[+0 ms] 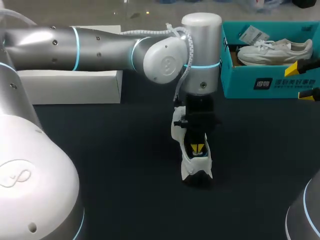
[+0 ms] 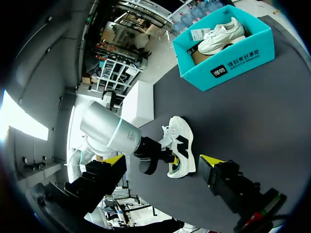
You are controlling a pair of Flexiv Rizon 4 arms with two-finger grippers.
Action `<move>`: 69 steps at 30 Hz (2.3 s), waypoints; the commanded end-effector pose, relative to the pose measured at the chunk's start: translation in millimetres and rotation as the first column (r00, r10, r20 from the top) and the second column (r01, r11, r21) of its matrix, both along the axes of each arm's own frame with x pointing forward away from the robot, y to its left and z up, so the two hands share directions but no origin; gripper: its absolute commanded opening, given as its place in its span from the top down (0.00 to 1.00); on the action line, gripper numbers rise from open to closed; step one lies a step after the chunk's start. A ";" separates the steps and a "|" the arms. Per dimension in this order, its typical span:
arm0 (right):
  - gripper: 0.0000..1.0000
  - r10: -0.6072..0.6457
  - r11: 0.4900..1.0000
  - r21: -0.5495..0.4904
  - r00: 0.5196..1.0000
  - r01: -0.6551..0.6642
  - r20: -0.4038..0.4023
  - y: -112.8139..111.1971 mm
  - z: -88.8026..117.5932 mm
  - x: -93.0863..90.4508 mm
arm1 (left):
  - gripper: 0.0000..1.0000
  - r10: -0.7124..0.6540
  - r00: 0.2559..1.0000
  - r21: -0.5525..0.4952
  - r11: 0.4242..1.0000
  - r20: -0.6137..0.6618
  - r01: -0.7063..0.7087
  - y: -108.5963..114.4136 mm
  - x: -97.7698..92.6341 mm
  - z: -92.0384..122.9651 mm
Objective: Take the shoe out of the shoebox, open the shoe tongue, remove and reinsert the insole, then place the shoe into the shoebox
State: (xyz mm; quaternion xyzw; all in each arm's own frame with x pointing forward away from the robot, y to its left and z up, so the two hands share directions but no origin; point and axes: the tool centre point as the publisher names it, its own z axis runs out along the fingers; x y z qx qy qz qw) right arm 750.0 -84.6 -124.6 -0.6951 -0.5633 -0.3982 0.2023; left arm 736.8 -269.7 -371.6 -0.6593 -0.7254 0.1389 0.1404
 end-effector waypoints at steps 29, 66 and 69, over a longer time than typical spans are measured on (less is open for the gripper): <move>0.00 -0.002 1.000 -0.002 1.000 0.002 -0.001 0.6 -0.2 -0.3 | 1.00 0.043 0.991 -0.080 0.996 0.127 -0.033 -27.0 -0.7 -28.2; 0.00 -0.002 1.000 -0.002 1.000 0.002 -0.001 0.6 -0.2 -0.3 | 1.00 0.097 0.843 -0.012 0.994 0.529 -0.107 -23.8 25.0 -17.3; 0.00 -0.002 1.000 -0.002 1.000 0.002 -0.001 0.6 -0.2 -0.3 | 1.00 0.090 0.853 -0.001 0.995 0.514 -0.105 -24.7 25.2 -25.2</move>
